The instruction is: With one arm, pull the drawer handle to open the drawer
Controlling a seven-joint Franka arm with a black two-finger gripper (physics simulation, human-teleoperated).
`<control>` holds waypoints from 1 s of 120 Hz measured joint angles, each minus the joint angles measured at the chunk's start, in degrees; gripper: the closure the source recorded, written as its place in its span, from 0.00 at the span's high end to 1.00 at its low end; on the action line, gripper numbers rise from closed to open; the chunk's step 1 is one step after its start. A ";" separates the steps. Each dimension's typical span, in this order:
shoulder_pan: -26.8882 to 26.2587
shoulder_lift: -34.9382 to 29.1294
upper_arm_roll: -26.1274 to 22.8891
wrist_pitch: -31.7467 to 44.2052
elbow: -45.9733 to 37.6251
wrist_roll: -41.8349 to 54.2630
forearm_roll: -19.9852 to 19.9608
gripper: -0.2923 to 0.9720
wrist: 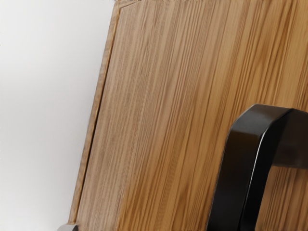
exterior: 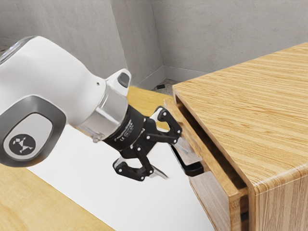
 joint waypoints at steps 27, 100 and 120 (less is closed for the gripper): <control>0.89 -3.93 0.08 -0.01 -3.23 0.20 0.33 0.53; 4.77 -12.75 0.15 -0.65 -10.59 0.40 0.99 0.53; 5.55 -16.13 0.15 -0.76 -12.94 0.55 1.48 0.53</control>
